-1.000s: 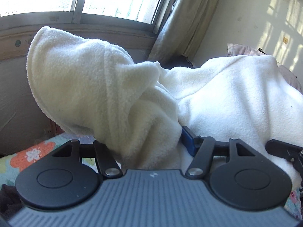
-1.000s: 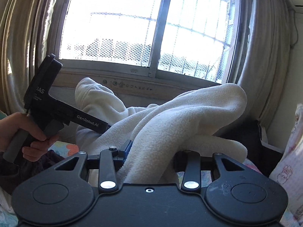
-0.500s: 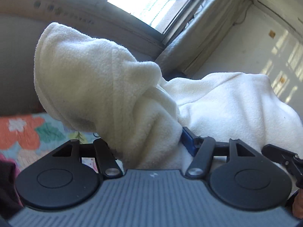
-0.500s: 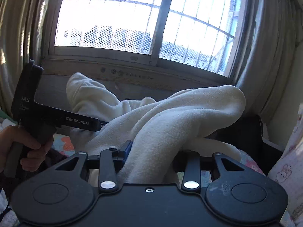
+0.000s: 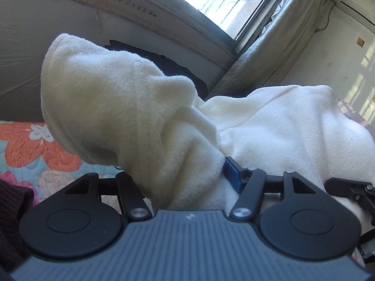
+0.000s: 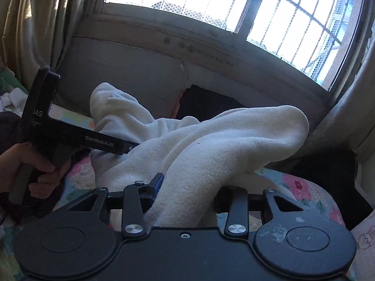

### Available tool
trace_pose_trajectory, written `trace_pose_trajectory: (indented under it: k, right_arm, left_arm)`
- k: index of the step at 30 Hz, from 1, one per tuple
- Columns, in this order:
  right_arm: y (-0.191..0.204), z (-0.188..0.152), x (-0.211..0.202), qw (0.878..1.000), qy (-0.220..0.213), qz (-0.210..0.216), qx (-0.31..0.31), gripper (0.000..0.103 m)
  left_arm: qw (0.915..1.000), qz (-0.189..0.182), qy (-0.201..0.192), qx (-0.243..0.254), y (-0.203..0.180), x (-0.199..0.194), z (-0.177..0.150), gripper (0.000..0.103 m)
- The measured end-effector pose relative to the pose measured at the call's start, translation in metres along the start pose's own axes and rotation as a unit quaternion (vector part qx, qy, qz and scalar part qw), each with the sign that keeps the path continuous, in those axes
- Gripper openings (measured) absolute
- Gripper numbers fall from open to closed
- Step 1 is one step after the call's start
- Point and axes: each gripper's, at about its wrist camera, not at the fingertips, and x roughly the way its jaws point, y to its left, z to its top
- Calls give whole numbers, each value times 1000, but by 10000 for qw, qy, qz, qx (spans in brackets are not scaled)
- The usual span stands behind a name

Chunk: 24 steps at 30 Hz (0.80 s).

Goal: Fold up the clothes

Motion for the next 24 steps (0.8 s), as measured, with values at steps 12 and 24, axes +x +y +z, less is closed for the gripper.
trace_pose_trajectory:
  k: [12, 24]
  right_arm:
    - [-7, -13, 41, 9920, -880, -284, -856, 45]
    - [-48, -84, 152, 9952, 355, -267, -877, 46]
  left_arm:
    - [9864, 741, -1290, 695, 1, -24, 1, 61]
    - [9906, 726, 853, -781, 52, 51, -11, 63]
